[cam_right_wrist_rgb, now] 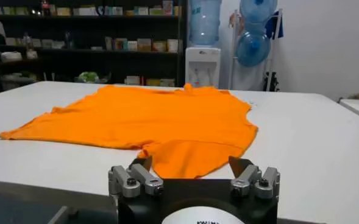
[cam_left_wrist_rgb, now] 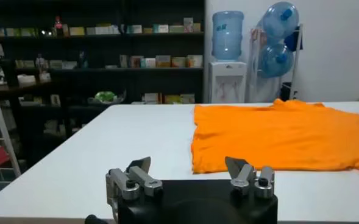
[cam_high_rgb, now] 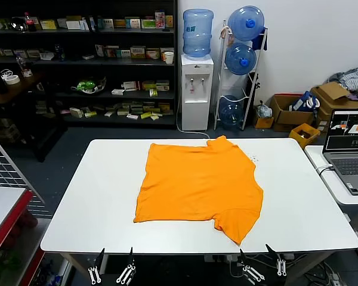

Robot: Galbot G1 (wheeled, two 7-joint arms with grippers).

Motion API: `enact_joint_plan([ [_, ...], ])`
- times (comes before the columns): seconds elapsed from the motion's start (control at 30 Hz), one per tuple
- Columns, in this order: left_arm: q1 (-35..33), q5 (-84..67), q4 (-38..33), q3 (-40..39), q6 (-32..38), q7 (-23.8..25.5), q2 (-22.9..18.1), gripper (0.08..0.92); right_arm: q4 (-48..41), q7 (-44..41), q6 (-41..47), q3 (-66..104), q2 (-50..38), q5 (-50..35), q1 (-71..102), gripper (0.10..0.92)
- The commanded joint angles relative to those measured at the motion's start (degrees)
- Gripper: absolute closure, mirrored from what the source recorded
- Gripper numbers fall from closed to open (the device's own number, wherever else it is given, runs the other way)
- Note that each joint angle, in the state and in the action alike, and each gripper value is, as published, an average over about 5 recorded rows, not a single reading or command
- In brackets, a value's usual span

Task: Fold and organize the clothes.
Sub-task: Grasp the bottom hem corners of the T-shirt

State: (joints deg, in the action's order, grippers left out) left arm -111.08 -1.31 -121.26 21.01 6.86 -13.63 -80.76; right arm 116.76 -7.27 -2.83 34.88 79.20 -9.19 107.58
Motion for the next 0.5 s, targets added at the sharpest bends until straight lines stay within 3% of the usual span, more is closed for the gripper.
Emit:
enact_joint_plan([
  [0.03, 5.43, -2.70, 1.30, -0.02, -2.55, 0.95, 0.42, 0.177, -0.61, 1.22, 0.61, -0.14, 0.01, -0.09, -2.70, 0.203],
  [0.5, 24.22, -7.71, 15.72, -1.16, -9.82, 1.63, 0.32, 0.177, -9.58, 3.99, 11.63, -3.80, 1.99, 2.53, -20.40, 0.203],
])
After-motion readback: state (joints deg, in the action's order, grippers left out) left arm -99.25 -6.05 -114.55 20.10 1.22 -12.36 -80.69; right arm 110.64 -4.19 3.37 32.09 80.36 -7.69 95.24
